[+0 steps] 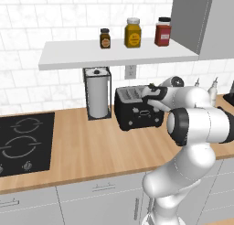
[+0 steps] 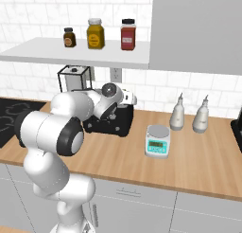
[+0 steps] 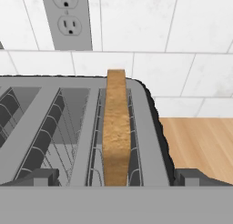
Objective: Start the toaster. Once the lever pops up, take the bread to the plate on the dining counter.
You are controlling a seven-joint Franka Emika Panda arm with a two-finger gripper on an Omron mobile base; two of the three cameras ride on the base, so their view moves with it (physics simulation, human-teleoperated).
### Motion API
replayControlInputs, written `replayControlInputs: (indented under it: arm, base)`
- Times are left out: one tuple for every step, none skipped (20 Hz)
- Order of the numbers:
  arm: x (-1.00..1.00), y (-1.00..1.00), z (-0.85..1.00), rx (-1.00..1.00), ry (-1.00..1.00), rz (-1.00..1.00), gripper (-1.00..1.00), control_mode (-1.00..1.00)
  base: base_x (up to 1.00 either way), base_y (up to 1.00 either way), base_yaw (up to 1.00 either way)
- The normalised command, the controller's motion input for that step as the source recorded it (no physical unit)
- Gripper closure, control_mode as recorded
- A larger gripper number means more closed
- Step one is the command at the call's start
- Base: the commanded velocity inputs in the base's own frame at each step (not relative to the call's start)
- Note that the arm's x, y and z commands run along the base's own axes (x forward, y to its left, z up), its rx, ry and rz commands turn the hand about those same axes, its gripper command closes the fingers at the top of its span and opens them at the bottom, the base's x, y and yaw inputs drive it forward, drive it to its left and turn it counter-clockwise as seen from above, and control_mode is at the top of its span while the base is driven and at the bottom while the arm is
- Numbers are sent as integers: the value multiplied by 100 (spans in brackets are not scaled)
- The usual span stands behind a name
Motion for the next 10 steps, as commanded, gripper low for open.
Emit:
replayControlInputs:
  arm:
    - [0, 0, 0, 0, 0, 0, -100, -100]
    - [0, 0, 0, 0, 0, 0, -100, -100]
    - [0, 0, 0, 0, 0, 0, -100, -100]
    - [0, 0, 0, 0, 0, 0, -100, -100]
    - [0, 0, 0, 0, 0, 0, -100, -100]
    - [0, 0, 0, 0, 0, 0, -100, -100]
    - [0, 0, 0, 0, 0, 0, -100, -100]
    - [0, 0, 0, 0, 0, 0, -100, -100]
    - [0, 0, 0, 0, 0, 0, -100, -100]
    - [0, 0, 0, 0, 0, 0, -100, -100]
  base:
    - [0, 0, 0]
    - [0, 0, 0]
    - [0, 0, 0]
    - [0, 0, 0]
    - [0, 0, 0]
    - [0, 0, 0]
    - [0, 0, 0]
    - [0, 0, 0]
    - [0, 0, 0]
    - [0, 0, 0]
